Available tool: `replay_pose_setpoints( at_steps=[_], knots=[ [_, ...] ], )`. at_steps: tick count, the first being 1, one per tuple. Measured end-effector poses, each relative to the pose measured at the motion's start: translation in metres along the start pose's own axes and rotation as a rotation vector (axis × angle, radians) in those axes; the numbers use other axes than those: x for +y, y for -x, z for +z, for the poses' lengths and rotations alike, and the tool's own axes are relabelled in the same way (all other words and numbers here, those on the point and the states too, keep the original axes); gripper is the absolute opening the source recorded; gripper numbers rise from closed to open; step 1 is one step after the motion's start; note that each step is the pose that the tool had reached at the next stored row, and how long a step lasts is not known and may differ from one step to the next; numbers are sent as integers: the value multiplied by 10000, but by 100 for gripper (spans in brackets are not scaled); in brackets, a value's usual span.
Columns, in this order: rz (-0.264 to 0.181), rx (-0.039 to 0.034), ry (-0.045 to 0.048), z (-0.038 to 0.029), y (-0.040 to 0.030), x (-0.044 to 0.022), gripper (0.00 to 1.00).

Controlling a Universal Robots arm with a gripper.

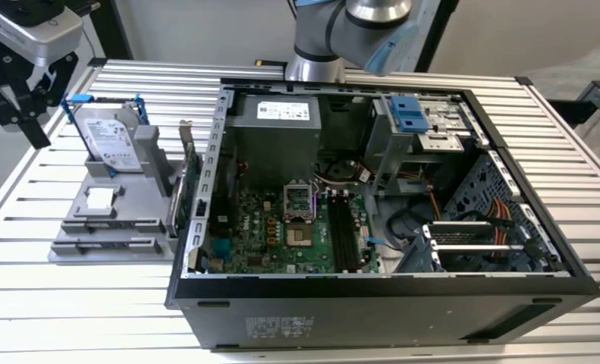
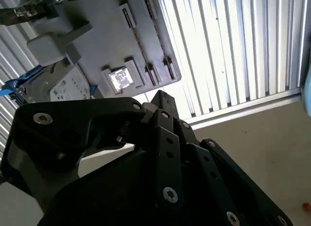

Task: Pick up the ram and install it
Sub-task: 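Pick up the ram and move it above insertion slot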

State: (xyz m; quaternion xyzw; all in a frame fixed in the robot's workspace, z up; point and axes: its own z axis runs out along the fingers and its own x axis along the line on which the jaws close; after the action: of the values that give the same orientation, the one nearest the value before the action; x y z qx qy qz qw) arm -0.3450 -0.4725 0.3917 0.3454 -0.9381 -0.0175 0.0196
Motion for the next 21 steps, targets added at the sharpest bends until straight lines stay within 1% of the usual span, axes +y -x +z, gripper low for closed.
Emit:
replay_pose_setpoints(
  at_steps=[21],
  knots=[
    [-2419, 125, -73, 0, 0, 0, 0]
  ],
)
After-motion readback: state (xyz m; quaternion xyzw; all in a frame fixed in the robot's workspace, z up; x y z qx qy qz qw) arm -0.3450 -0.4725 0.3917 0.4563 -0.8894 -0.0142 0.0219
